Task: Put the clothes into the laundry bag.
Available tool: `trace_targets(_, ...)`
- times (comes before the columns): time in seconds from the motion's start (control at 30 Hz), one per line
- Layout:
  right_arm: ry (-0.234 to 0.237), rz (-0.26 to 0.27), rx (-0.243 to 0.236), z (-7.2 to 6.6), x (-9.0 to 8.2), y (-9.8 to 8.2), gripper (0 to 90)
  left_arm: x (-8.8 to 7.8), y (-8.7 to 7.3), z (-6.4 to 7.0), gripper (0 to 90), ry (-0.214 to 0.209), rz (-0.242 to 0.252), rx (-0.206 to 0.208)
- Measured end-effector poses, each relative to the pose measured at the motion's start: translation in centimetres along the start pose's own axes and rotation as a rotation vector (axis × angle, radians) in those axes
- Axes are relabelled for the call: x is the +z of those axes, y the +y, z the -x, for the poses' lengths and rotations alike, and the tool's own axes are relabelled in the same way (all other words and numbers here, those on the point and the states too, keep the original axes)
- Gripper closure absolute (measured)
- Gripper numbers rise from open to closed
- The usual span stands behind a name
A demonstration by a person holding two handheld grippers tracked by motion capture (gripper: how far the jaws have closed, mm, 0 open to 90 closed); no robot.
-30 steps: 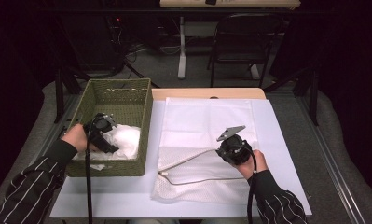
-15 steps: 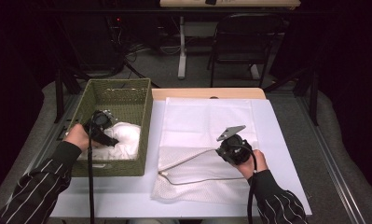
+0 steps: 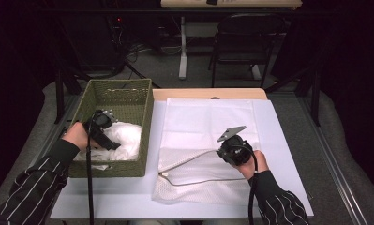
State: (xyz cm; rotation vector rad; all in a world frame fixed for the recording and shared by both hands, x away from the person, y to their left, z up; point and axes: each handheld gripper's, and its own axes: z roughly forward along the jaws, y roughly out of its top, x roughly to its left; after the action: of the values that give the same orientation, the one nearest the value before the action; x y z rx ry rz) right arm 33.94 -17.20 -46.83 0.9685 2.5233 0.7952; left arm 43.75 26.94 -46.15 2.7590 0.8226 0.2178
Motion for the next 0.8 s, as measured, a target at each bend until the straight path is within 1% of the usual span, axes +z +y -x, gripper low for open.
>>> trace_targets(0.07,0.0,0.002,-0.001,0.0,-0.1,0.0,88.6,0.3,0.1,-0.1,0.2,-0.013,-0.027,0.018)
trace_targets(0.1,-0.002,0.002,-0.001,0.0,-0.1,0.0,88.6,0.5,0.0,-0.1,0.0,-0.02,-0.028,0.026)
trace_targets(0.13,-0.001,-0.001,0.006,0.0,0.0,-0.1,88.6,0.7,0.1,-0.2,0.0,-0.019,-0.04,0.036)
trace_targets(0.27,0.0,-0.002,0.0,-0.1,-0.1,-0.1,88.6,1.4,0.1,-0.4,0.8,-0.043,-0.055,0.034)
trace_targets(0.33,-0.001,0.0,-0.002,-0.1,-0.1,0.0,88.6,1.7,-0.1,-0.4,9.0,-0.063,-0.045,0.029)
trace_targets(0.37,0.0,-0.004,-0.002,-0.1,0.0,0.0,88.6,1.7,-0.2,-0.4,15.5,-0.077,-0.03,0.028)
trace_targets(0.4,0.001,-0.006,0.0,-0.1,0.0,-0.1,88.6,1.7,-0.4,-0.5,22.1,-0.081,-0.019,0.024)
trace_targets(0.5,0.0,-0.003,-0.001,-0.1,-0.1,-0.1,88.6,1.4,-0.7,-0.6,42.1,-0.09,0.004,-0.007)
trace_targets(0.53,0.0,-0.004,0.002,-0.1,-0.1,-0.1,88.6,1.3,-0.8,-0.7,45.8,-0.088,0.014,-0.016)
trace_targets(0.57,0.0,-0.003,0.002,0.0,-0.1,-0.1,88.6,1.2,-0.9,-0.7,48.9,-0.088,0.023,-0.031)
trace_targets(0.6,0.001,-0.005,0.0,0.0,0.0,-0.1,88.6,1.0,-1.0,-0.8,50.7,-0.089,0.031,-0.035)
trace_targets(0.67,0.0,-0.006,-0.002,0.0,0.0,-0.1,88.6,0.7,-1.1,-1.1,52.8,-0.087,0.043,-0.071)
trace_targets(0.7,-0.001,-0.004,-0.003,0.0,0.0,0.0,88.6,0.6,-1.0,-1.1,53.3,-0.077,0.055,-0.09)
trace_targets(0.73,-0.002,-0.002,-0.004,0.0,-0.1,0.0,88.6,0.5,-1.0,-1.1,53.6,-0.066,0.054,-0.107)
trace_targets(0.8,0.0,-0.001,-0.004,0.0,-0.1,0.0,88.6,0.2,-0.8,-1.0,53.4,-0.035,0.076,-0.126)
